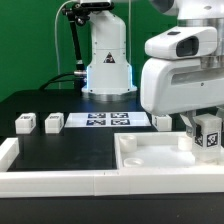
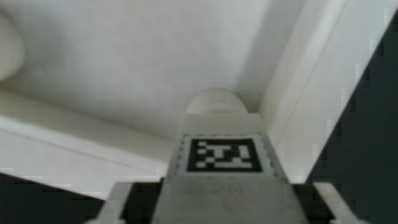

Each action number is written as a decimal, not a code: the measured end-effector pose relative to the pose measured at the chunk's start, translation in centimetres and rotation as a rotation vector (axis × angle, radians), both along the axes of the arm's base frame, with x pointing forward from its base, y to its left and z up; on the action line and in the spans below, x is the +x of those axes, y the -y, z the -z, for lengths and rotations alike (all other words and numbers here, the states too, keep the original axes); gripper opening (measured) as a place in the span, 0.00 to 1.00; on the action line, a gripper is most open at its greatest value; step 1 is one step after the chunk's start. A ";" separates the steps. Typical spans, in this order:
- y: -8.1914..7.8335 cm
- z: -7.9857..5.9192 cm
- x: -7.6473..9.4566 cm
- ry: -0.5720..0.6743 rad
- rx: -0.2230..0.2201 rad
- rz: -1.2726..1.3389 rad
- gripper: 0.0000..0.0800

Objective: Assemble square table

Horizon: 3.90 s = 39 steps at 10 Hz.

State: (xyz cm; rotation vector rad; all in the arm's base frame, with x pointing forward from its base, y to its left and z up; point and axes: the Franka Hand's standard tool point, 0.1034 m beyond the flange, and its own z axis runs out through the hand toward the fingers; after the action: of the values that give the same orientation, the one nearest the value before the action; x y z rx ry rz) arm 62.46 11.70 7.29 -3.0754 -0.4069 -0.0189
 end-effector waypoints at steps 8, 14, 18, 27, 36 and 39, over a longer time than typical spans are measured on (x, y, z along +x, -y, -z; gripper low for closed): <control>-0.5 0.2 -0.4 -0.033 0.014 0.842 0.36; -0.7 0.2 -0.4 -0.070 0.038 1.237 0.36; -0.9 0.3 -0.5 -0.074 0.036 1.161 0.63; -1.0 0.3 -0.5 -0.025 0.028 0.432 0.81; -0.8 0.0 -0.3 0.011 0.013 -0.112 0.61; -0.7 0.0 -0.3 0.011 0.013 -0.110 0.36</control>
Offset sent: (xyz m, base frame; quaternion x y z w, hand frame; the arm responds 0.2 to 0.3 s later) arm -0.0058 0.0049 0.0003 -0.0105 -0.0117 0.2611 0.9652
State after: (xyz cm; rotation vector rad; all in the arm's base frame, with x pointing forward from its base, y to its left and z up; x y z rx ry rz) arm 62.18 12.39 7.27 -3.0367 -0.5738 -0.0342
